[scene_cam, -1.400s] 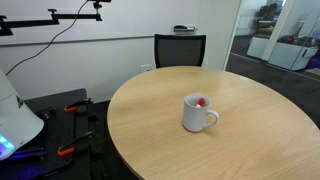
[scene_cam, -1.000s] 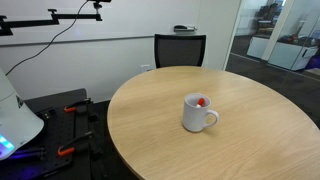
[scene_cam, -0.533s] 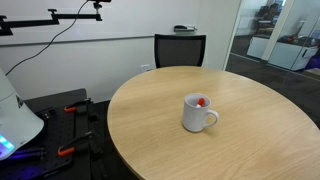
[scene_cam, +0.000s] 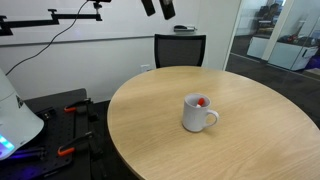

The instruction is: Remove the red marker from the white mug

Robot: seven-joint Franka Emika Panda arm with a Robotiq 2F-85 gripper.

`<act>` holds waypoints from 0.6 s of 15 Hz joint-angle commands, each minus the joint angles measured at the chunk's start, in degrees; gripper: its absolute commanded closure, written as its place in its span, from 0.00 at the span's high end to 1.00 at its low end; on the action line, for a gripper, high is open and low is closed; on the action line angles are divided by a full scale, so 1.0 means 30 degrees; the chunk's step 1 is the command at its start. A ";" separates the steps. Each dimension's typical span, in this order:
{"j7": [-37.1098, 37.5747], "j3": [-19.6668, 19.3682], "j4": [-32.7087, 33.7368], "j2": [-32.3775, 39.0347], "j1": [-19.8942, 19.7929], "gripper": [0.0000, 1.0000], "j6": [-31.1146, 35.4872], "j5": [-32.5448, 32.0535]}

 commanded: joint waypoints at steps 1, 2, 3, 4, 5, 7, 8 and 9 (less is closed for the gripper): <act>-0.0540 0.0212 0.0325 0.3035 -0.0113 1.00 0.2403 0.0090; -0.0543 0.0250 0.0389 0.3862 -0.0185 1.00 0.3046 0.0046; -0.0659 0.0238 0.0502 0.4618 -0.0193 1.00 0.3540 0.0045; -0.0743 0.0250 0.0575 0.5417 -0.0188 1.00 0.4086 0.0055; -0.0933 0.0231 0.0683 0.6163 -0.0150 1.00 0.4512 0.0126; -0.1445 0.0251 0.0937 0.7560 -0.0100 1.00 0.5196 0.0308; -0.1608 0.0327 0.1059 0.8178 -0.0154 1.00 0.5304 0.0361; -0.1036 0.0631 0.0321 0.6769 -0.0546 1.00 0.4819 0.0260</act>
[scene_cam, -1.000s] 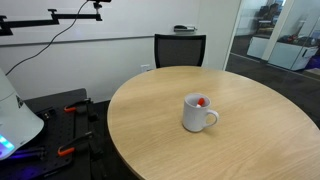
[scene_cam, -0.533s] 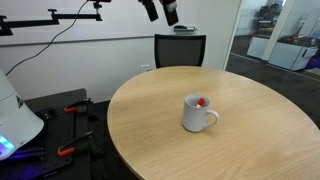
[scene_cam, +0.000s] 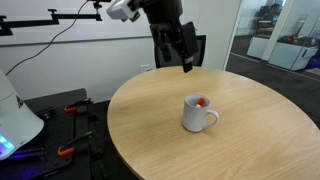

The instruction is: Remove the red marker from the white mug

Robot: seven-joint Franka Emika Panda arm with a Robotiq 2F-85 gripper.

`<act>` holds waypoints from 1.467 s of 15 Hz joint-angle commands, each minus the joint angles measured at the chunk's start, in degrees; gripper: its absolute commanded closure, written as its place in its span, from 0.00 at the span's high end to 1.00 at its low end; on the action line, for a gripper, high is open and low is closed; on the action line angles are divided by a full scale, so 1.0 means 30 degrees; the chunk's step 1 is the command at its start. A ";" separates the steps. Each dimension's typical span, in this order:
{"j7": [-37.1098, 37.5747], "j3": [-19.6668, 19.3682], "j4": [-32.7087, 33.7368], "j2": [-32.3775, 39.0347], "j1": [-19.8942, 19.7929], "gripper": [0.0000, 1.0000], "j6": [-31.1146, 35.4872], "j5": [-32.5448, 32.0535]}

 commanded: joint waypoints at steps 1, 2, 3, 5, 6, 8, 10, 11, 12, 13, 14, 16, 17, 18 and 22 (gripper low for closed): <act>-0.0258 0.0675 0.0129 0.0590 -0.0617 1.00 0.0130 0.0224; -0.0333 0.0719 0.0273 0.1043 -0.0648 1.00 0.0245 0.0234; -0.0325 0.0771 0.0413 0.1299 -0.0673 1.00 0.0261 0.0222; -0.0320 0.0800 0.0550 0.1405 -0.0682 1.00 0.0261 0.0215; -0.0319 0.0800 0.0579 0.1405 -0.0683 1.00 0.0261 0.0215; -0.0319 0.0800 0.0603 0.1405 -0.0683 1.00 0.0261 0.0215; -0.0499 0.0962 0.0679 0.1673 -0.0680 1.00 0.0236 0.0364; -0.0712 0.1044 0.0690 0.1812 -0.0624 1.00 0.0351 0.0523; -0.0717 0.1172 0.0758 0.2049 -0.0594 1.00 0.0491 0.0474; -0.0911 0.1259 0.0814 0.2236 -0.0504 1.00 0.0567 0.0645; -0.0886 0.1399 0.0911 0.2495 -0.0504 1.00 0.0650 0.0646; -0.0812 0.1670 0.1197 0.3112 -0.0482 1.00 0.0810 0.0926; -0.0841 0.1783 0.1356 0.3400 -0.0494 1.00 0.0825 0.1126; -0.0821 0.1906 0.1516 0.3740 -0.0532 1.00 0.0945 0.1340; -0.0819 0.2367 0.2412 0.4953 -0.0832 0.79 0.0972 0.1764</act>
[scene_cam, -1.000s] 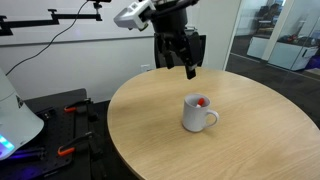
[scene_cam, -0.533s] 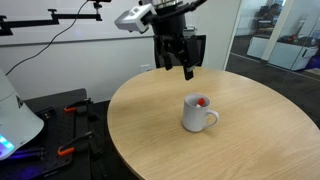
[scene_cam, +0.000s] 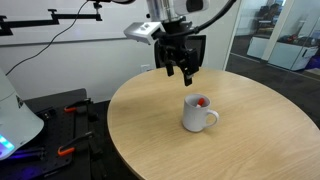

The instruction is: Remove the red marker from the white mug

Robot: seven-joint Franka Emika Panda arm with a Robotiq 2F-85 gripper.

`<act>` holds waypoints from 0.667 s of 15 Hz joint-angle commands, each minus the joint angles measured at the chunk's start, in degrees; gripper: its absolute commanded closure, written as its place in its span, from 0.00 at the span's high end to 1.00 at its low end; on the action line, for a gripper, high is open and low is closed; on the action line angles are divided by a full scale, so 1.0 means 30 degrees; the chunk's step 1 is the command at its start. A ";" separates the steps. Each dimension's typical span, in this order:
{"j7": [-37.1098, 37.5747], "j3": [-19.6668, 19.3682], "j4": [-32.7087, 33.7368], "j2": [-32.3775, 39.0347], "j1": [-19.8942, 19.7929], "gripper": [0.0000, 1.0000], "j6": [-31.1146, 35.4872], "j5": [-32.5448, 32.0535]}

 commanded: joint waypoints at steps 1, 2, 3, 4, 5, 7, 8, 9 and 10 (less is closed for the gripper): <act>-0.0592 0.0676 0.1145 0.1437 -0.0584 0.70 0.0443 0.0724; -0.0596 0.0799 0.1423 0.1755 -0.0692 0.61 0.0410 0.0721; -0.0572 0.0931 0.1667 0.2074 -0.0813 0.54 0.0435 0.0680; -0.0595 0.1066 0.1911 0.2357 -0.0941 0.52 0.0429 0.0680; -0.0572 0.1208 0.2214 0.2733 -0.1094 0.48 0.0446 0.0652; -0.0459 0.1485 0.2826 0.3411 -0.1357 0.53 0.0346 0.0607; -0.0388 0.1631 0.3154 0.3727 -0.1506 0.52 0.0235 0.0533; -0.0360 0.1784 0.3483 0.4114 -0.1647 0.51 0.0214 0.0508; -0.0304 0.1920 0.3771 0.4455 -0.1771 0.51 0.0211 0.0483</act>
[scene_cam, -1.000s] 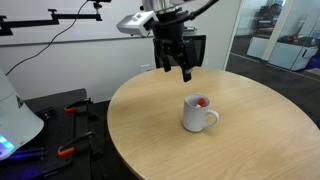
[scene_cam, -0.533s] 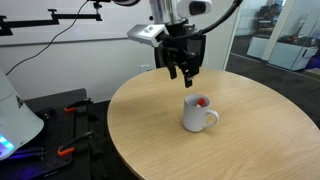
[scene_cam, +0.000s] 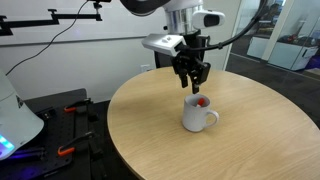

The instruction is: Remove the red marker from the white mug

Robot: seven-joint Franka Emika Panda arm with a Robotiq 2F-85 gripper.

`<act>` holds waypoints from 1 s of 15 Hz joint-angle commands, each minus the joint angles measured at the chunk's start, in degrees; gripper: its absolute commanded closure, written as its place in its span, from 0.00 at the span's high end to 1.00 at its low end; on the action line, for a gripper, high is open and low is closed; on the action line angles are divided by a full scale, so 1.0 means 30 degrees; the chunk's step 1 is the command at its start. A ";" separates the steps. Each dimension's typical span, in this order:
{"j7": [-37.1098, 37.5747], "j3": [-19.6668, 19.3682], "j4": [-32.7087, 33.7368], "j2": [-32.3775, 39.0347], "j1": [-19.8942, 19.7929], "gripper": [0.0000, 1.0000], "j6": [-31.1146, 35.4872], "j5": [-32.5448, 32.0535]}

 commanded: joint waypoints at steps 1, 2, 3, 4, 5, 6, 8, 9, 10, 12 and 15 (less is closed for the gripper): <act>-0.0234 0.0792 0.1462 0.1576 -0.0768 0.49 0.0148 0.0278; -0.0201 0.0944 0.1751 0.1928 -0.0907 0.48 0.0123 0.0259; -0.0115 0.1067 0.2019 0.2223 -0.1013 0.45 0.0040 0.0199; -0.0123 0.1219 0.2227 0.2512 -0.1144 0.43 0.0063 0.0217; -0.0139 0.1368 0.2432 0.2739 -0.1273 0.40 -0.0004 0.0219; -0.0131 0.1506 0.2599 0.2983 -0.1399 0.37 -0.0002 0.0200; -0.0119 0.1732 0.2844 0.3368 -0.1581 0.37 0.0020 0.0136; -0.0115 0.1850 0.2941 0.3527 -0.1673 0.38 0.0094 0.0123; -0.0131 0.1957 0.3041 0.3671 -0.1766 0.37 0.0104 0.0125; -0.0101 0.2122 0.3222 0.3914 -0.1892 0.40 0.0079 0.0113; 0.0012 0.2275 0.3536 0.4333 -0.2006 0.43 0.0042 0.0017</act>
